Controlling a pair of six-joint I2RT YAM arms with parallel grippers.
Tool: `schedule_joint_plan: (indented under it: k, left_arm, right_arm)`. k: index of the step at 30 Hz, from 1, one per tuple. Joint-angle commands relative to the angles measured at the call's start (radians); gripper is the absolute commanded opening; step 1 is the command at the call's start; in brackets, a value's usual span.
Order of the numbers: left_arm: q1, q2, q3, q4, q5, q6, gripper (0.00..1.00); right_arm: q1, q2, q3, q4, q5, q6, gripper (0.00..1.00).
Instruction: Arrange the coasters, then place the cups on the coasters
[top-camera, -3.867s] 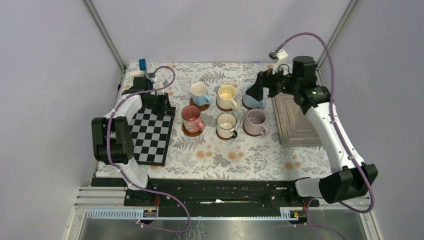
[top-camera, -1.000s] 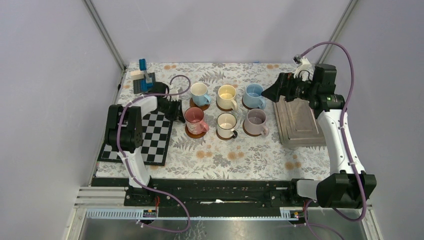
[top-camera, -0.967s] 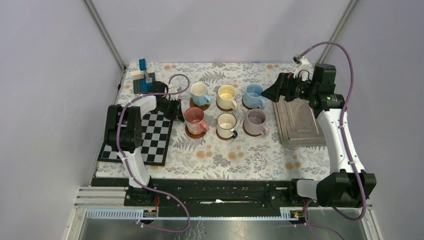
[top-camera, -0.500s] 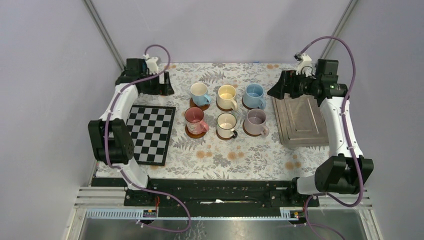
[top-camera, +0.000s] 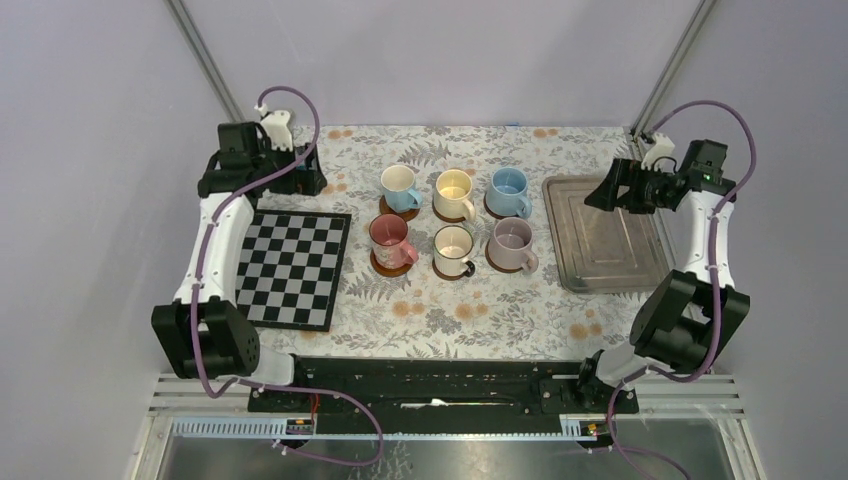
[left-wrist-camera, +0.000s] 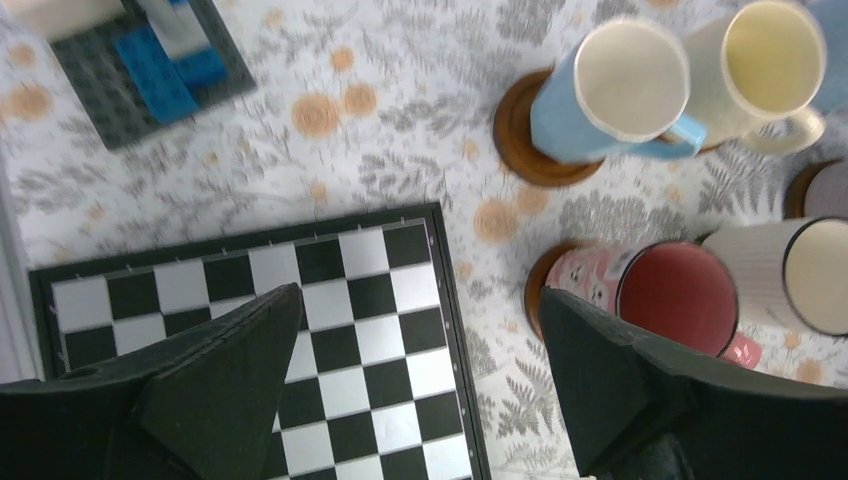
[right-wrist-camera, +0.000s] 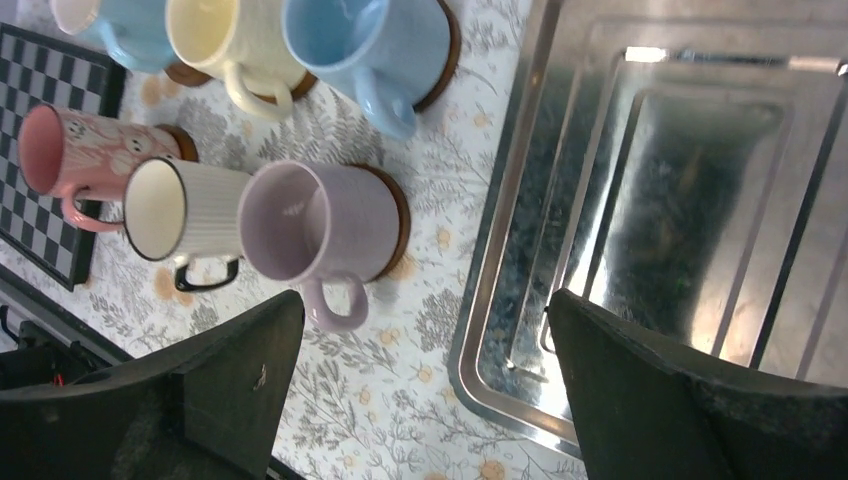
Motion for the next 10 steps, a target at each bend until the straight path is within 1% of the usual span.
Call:
schedule_joint_plan:
  k: [1,5,10]
  left_arm:
    - [0.012,-0.021,-0.095,0.009,-0.029,-0.015,0.99]
    - [0.018,-0.009,-0.115,0.026,-0.026,-0.044,0.99]
    - [0.027,0.017,-0.099,0.031,-0.021,-0.071,0.99]
  right_arm:
    - [-0.02,0.016,-0.063,-0.007,-0.011,-0.076,0.98]
    - [-0.021,0.011,-0.103,0.02,-0.007,-0.077,0.98]
    - [-0.021,0.021,-0.09,0.0,-0.001,-0.094,0.98]
